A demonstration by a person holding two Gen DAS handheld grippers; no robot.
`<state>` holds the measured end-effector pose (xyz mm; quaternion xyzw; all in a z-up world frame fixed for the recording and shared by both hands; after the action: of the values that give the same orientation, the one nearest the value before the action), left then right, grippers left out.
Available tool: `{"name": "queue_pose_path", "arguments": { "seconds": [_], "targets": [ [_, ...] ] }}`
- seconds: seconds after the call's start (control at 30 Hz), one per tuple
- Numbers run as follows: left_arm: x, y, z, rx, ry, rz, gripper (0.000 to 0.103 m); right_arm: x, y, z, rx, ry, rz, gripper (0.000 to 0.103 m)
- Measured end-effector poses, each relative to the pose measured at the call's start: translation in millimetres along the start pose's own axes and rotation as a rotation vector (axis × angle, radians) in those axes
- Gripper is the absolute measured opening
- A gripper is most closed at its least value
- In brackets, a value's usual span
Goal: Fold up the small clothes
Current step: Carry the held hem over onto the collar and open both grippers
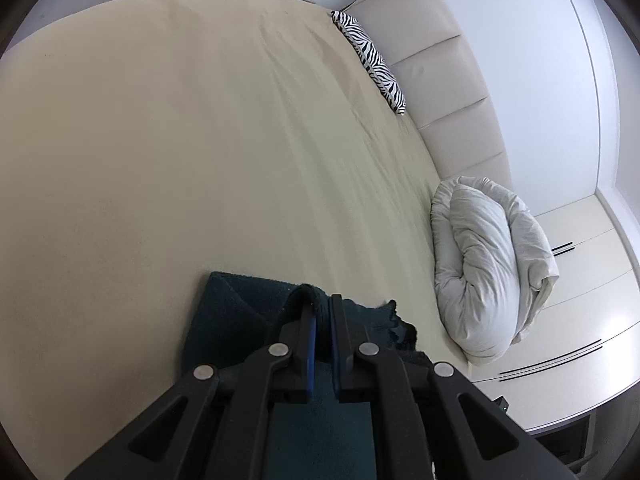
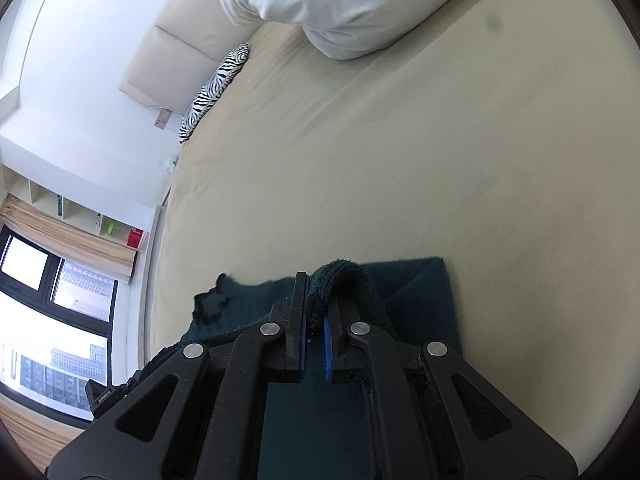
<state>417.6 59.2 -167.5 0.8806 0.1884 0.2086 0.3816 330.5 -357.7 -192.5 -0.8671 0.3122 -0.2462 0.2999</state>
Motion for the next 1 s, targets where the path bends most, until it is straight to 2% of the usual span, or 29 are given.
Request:
{"name": "queue_pose_path", "arguments": {
  "seconds": [0.07, 0.13, 0.23, 0.27, 0.33, 0.37, 0.4, 0.47, 0.63, 0.77, 1.0],
  "targets": [
    [-3, -2, 14, 0.042, -0.023, 0.025, 0.010, 5, 10, 11, -0.024, 0.004, 0.023, 0.008],
    [-5, -2, 20, 0.040, -0.032, 0.038, 0.026, 8, 15, 20, -0.024, 0.002, 0.034, 0.009],
    [-4, -1, 12, 0.017, -0.006, 0.040, 0.043, 11, 16, 27, -0.037, 0.016, 0.011, 0.012],
    [-4, 0, 7, 0.006, 0.005, 0.037, 0.045, 11, 16, 27, -0.039, 0.019, 0.004, 0.015],
    [-4, 0, -2, -0.008, 0.015, 0.031, 0.046, 12, 15, 26, -0.047, 0.033, -0.010, 0.023],
    [-4, 0, -8, -0.012, 0.021, 0.029, 0.046, 13, 14, 23, -0.054, 0.048, -0.016, 0.032],
    [-6, 0, -13, -0.015, 0.027, 0.030, 0.046, 15, 14, 18, -0.070, 0.072, -0.014, 0.047],
    [-14, 1, -19, -0.003, 0.031, 0.057, 0.046, 12, 15, 4, -0.075, 0.113, -0.005, 0.060],
    [-48, 0, -34, 0.045, 0.032, 0.132, 0.046, -4, 11, -20, -0.093, 0.115, -0.077, 0.060],
    [-72, -4, -46, 0.058, 0.036, 0.158, 0.046, -38, 12, -38, -0.140, 0.101, -0.163, 0.060],
    [-103, -13, -65, 0.125, 0.048, 0.247, 0.046, -104, 5, -68, -0.192, 0.096, -0.320, 0.059]
  ]
}}
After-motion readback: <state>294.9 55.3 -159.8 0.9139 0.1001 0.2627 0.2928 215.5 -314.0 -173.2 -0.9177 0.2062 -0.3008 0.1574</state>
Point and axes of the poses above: each gripper's, at about its wrist camera, not at the fingertips, and z roughly the way its jaws point, y to its right, x to its top, the point moved 10 cm from there along z, roughly the way its jaws point, and after that the axes turned 4 degrees about -y, right-handed, at the moved point
